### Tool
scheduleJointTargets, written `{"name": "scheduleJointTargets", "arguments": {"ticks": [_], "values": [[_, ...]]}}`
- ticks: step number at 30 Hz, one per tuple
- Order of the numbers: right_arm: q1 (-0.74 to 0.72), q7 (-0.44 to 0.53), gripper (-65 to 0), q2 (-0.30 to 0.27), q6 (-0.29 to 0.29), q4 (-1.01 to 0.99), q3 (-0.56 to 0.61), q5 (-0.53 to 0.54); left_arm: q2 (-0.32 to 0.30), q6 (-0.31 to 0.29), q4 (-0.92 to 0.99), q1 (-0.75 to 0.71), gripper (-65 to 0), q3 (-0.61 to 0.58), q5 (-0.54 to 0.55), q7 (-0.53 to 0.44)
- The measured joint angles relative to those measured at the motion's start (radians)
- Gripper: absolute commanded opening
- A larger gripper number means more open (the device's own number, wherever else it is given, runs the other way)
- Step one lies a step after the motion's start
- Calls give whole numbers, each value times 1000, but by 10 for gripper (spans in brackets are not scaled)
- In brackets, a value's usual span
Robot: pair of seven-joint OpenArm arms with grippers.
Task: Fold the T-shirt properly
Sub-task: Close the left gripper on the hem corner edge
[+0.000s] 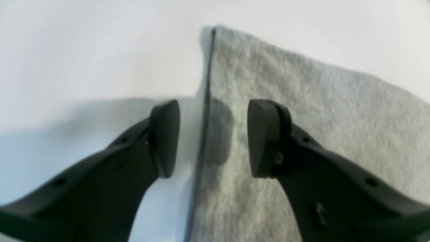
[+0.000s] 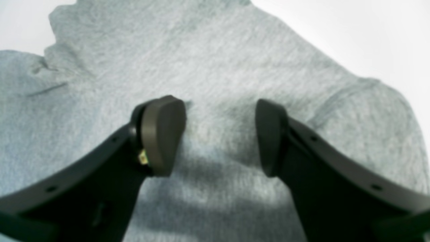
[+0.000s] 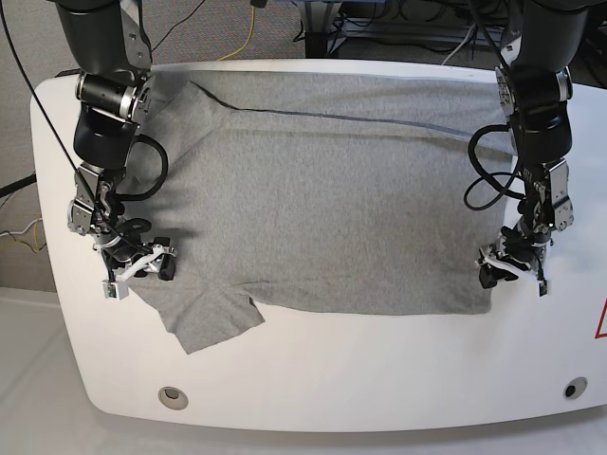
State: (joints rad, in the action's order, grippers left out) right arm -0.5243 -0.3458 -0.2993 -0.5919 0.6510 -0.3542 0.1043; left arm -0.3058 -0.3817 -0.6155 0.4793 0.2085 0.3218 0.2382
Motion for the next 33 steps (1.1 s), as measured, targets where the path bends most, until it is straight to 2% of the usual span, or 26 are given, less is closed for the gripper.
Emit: {"name": "scheduleJointTargets", "arguments": {"ticks": [4, 17, 21, 25, 29, 31, 33], "values": [[13, -3, -281, 0, -19, 36, 5, -2, -2, 0, 8, 0, -376, 0, 2, 8], [11, 3, -283, 0, -13, 17, 0, -7, -2, -6, 10, -12, -424, -1, 15, 26], [9, 9, -279, 0, -12, 9, 1, -5, -3, -8, 9, -17, -509, -1, 15, 26], [7, 10, -280, 0, -14, 6, 2, -3, -3, -8, 6, -25, -537, -4, 16, 17], [7, 13, -281, 0, -14, 2, 2, -3, -3, -9, 6, -29, -538, -5, 16, 7], [7, 13, -282, 0, -14, 2, 2, -3, -3, -9, 5, -31, -507, -4, 16, 6], [8, 13, -282, 0, -11, 2, -2, -3, -2, -10, 5, -30, -443, -4, 16, 2]]}}
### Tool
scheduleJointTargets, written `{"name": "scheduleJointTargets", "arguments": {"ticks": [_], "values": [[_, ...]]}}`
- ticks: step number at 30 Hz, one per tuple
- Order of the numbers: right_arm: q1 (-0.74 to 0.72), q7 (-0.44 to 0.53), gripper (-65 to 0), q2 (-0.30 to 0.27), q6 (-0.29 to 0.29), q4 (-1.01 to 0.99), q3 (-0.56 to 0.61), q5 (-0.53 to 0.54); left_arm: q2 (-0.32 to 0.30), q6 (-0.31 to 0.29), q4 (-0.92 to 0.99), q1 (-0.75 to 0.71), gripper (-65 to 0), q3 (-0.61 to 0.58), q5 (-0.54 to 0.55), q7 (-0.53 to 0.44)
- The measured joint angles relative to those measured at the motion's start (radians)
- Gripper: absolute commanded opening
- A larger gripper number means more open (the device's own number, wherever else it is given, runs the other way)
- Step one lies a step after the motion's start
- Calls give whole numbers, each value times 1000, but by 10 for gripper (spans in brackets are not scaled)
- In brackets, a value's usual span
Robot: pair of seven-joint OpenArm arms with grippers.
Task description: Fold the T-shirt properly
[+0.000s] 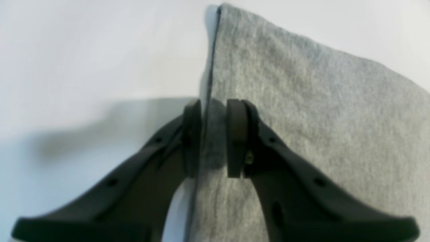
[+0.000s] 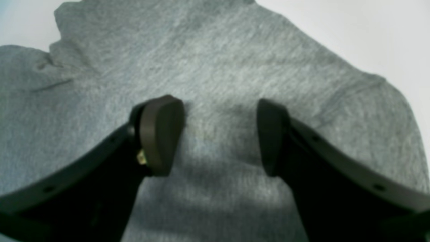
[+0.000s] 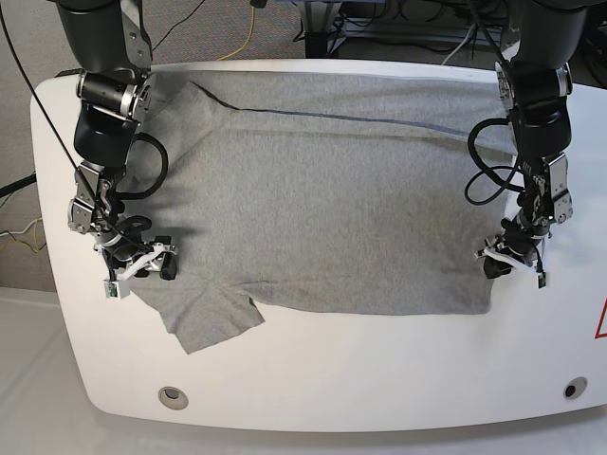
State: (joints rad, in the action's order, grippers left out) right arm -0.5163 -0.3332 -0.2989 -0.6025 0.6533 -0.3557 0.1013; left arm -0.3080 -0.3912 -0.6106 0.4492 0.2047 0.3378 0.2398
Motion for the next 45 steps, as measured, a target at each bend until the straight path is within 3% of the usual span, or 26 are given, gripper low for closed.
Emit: {"name": "scheduleJointTargets", "arguments": {"ticks": [2, 8, 16, 26, 36, 45], "values": [[1, 0, -282, 0, 0, 0, -4, 0, 0, -3, 0, 0, -392, 0, 2, -5], [2, 0, -279, 0, 4, 1, -5, 1, 5, -6, 2, 1, -353, 0, 3, -24], [-6, 8, -277, 0, 2, -12, -3, 0, 6, -2, 24, 19, -405, -2, -1, -34], [-15, 18, -277, -3, 3, -31, 3, 0, 4, -6, 18, 11, -413, -2, 6, -32], [-1, 18, -277, 0, 0, -13, -5, 3, 3, -10, 15, 5, -495, -1, 6, -22], [-1, 19, -276, 0, 0, -13, -5, 3, 3, -15, 21, 8, -629, 5, 12, 5]]}}
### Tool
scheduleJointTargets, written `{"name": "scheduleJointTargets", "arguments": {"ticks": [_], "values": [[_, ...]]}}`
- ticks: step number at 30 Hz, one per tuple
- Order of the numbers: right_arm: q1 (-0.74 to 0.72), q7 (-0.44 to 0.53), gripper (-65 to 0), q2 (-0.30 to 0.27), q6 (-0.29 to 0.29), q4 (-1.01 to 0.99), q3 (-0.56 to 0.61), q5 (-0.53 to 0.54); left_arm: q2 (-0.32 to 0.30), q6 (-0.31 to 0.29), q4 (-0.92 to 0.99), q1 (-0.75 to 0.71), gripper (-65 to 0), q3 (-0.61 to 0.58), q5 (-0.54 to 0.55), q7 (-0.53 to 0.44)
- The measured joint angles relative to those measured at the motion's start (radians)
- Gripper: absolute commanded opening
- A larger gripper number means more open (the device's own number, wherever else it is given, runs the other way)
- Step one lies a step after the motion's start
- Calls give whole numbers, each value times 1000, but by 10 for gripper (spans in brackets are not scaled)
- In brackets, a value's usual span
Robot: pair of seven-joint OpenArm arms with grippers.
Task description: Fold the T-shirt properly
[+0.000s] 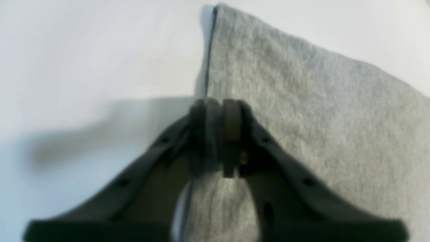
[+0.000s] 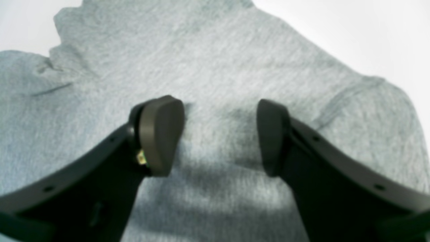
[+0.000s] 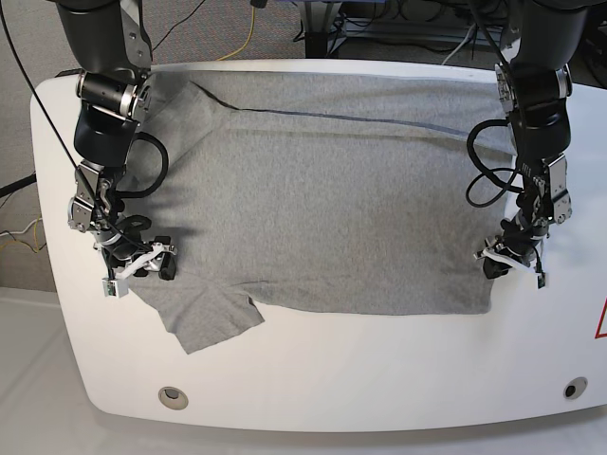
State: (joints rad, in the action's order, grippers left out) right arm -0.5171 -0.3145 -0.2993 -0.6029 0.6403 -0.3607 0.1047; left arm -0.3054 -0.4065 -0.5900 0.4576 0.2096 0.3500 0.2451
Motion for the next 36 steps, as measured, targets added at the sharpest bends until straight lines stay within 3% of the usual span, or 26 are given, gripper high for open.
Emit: {"name": "scheduleJointTargets", "arguments": {"ticks": [3, 9, 13, 23, 36], "values": [[0, 0, -277, 0, 0, 0, 0, 0, 0, -3, 4, 0, -634, 5, 2, 0], [0, 0, -277, 0, 0, 0, -1, -1, 2, -13, 0, -6, -481, 6, 1, -17], [0, 4, -275, 0, 0, 0, -2, -2, 4, -18, 0, -5, -411, -2, 2, -34], [7, 46, -276, 3, 1, 7, -6, -20, 4, -43, -24, -6, -543, -67, 2, -14], [9, 67, -276, 0, 1, 16, -6, -22, 7, -34, -27, -13, -628, -48, -6, -18]]}}
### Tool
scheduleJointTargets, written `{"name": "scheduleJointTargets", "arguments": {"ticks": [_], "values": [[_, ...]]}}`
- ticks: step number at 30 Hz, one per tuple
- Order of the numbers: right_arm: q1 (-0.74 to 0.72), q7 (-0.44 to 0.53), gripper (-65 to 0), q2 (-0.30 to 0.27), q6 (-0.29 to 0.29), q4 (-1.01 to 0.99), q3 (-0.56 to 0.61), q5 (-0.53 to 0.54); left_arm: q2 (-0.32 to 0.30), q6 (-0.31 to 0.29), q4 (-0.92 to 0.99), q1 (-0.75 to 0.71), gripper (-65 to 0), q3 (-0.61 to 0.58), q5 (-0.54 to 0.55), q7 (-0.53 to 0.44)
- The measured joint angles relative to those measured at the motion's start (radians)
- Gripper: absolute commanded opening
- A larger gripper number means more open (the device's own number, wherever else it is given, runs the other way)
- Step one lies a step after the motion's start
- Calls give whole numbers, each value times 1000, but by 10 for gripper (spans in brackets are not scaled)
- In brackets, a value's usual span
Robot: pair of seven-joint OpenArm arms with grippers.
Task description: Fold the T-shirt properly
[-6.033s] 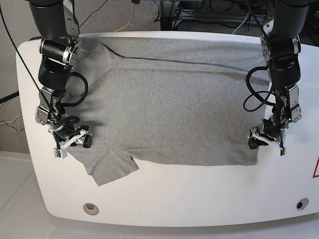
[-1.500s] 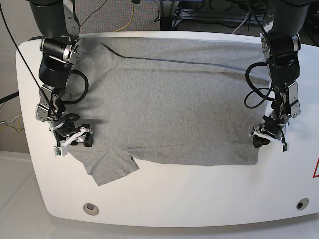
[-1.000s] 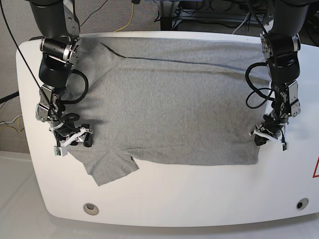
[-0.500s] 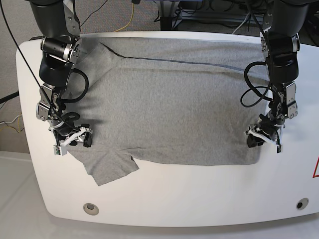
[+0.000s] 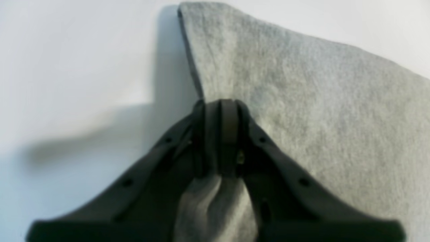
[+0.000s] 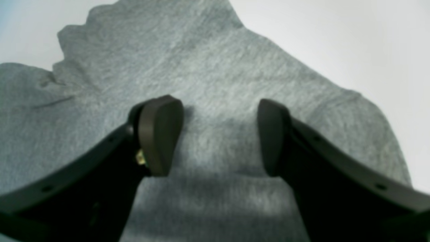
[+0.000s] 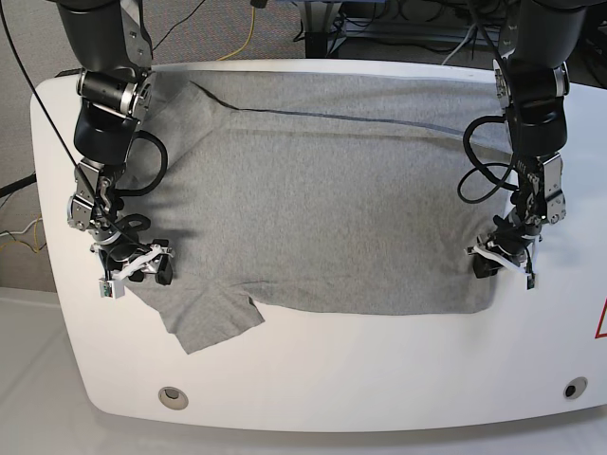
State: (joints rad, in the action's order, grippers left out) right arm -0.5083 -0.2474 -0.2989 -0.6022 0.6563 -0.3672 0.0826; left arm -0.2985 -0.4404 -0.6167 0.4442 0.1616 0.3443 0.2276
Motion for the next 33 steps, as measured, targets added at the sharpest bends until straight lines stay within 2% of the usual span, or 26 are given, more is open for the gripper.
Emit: {"name": "scheduleJointTargets", "arguments": {"ticks": [8, 22, 33], "values": [[0, -26, -275, 3, -1, 0, 0, -1, -5, 2, 4, 4, -650, -5, 7, 15], [0, -45, -275, 0, -1, -10, -13, 3, -7, -3, 5, 2, -650, -5, -1, 3], [5, -43, -275, -34, 9, -23, -25, 8, -8, -10, 5, 2, -650, -10, -2, 11]]}}
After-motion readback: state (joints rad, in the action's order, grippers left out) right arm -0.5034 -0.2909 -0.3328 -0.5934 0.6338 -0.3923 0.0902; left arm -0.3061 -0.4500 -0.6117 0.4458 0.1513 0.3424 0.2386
